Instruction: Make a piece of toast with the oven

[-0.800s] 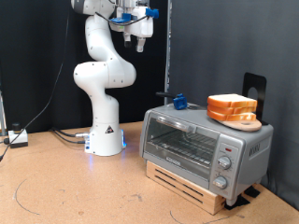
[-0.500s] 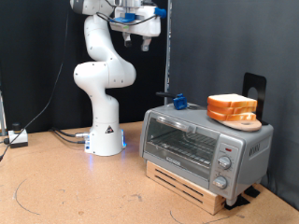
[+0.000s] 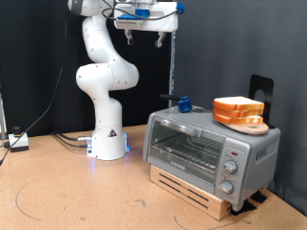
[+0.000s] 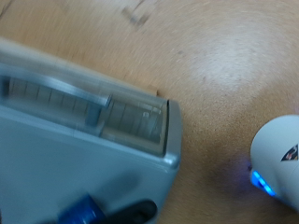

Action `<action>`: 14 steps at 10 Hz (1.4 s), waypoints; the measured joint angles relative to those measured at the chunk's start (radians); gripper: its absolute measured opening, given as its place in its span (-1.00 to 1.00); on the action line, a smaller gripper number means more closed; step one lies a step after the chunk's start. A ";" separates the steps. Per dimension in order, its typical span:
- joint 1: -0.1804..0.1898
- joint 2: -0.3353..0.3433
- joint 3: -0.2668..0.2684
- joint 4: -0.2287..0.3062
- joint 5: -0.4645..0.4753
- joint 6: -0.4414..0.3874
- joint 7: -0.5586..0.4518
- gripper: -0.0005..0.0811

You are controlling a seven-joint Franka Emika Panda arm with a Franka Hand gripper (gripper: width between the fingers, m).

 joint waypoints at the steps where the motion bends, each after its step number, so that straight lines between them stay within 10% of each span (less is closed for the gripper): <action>1: 0.026 -0.009 -0.031 -0.010 0.022 0.021 -0.112 0.99; 4: 0.095 -0.002 -0.100 -0.097 0.026 0.216 -0.433 0.99; 6: 0.097 -0.002 -0.108 -0.094 0.054 0.205 -0.445 0.99; 14: 0.249 0.091 -0.283 -0.088 0.145 0.239 -1.125 0.99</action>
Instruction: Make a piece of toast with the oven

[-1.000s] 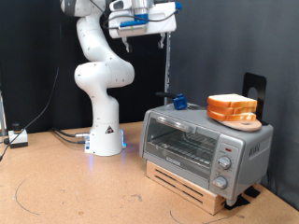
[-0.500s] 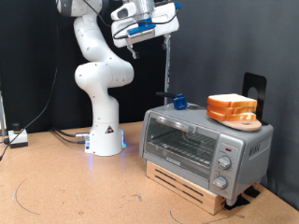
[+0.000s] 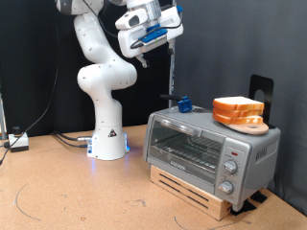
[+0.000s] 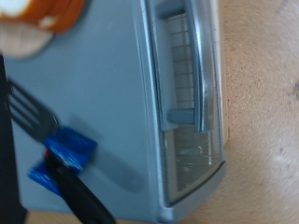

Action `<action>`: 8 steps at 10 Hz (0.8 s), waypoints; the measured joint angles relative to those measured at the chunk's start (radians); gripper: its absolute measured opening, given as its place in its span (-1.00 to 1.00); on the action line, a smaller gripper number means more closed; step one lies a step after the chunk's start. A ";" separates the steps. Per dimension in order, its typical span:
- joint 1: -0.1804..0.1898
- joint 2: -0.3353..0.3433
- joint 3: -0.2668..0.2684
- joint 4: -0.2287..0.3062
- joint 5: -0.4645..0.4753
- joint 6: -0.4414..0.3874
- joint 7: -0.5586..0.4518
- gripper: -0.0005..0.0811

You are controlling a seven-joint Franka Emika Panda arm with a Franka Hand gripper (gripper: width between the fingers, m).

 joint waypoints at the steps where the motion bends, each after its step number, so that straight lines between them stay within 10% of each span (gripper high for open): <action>1: 0.010 0.021 -0.012 -0.017 -0.015 0.017 -0.061 0.99; 8: 0.010 0.146 -0.013 -0.041 0.001 0.095 -0.093 0.99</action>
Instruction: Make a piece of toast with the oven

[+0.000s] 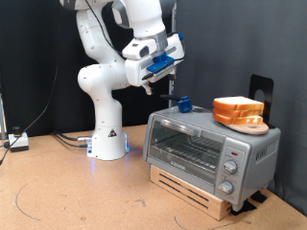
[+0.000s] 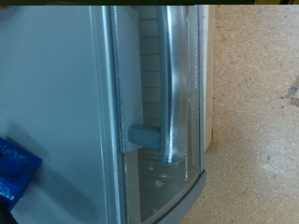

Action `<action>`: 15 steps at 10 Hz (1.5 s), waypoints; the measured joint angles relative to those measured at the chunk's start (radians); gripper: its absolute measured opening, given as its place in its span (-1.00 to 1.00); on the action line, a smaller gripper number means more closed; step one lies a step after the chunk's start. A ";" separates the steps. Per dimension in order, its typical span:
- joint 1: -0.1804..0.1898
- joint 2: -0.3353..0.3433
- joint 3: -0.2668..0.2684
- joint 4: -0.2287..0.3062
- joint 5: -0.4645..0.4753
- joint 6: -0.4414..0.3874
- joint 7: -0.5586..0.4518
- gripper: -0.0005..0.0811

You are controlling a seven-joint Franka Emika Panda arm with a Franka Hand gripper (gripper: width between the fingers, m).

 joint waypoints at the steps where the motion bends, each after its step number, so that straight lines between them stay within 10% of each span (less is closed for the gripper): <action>1: 0.000 0.000 -0.002 -0.022 0.014 0.051 -0.017 0.99; 4: -0.001 0.022 0.002 -0.125 0.000 0.210 -0.030 0.99; 15: -0.009 0.054 0.034 -0.319 -0.077 0.385 -0.012 0.99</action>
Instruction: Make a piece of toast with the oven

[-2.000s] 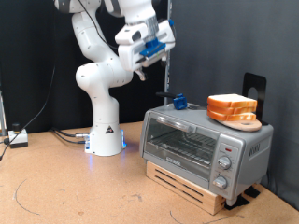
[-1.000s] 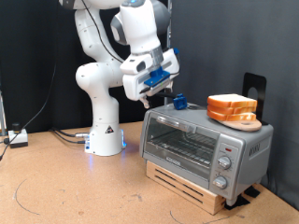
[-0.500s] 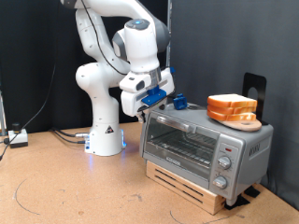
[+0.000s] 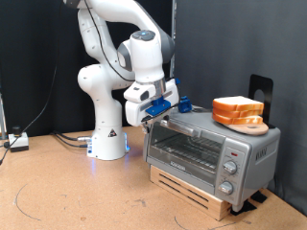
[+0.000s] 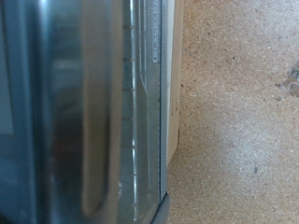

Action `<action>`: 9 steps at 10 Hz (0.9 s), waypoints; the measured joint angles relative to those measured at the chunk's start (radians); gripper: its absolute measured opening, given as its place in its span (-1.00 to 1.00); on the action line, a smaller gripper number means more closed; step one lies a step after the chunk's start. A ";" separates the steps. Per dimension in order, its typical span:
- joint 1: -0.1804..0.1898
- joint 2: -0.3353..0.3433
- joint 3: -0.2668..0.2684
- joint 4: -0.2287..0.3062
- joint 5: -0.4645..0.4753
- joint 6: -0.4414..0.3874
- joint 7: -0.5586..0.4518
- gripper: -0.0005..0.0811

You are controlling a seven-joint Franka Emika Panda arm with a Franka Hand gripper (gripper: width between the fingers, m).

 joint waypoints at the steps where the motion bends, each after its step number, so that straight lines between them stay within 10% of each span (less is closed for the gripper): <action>1: -0.010 0.002 0.001 0.003 -0.017 0.000 0.016 0.99; 9: -0.156 0.146 -0.005 0.074 -0.143 0.083 0.082 0.99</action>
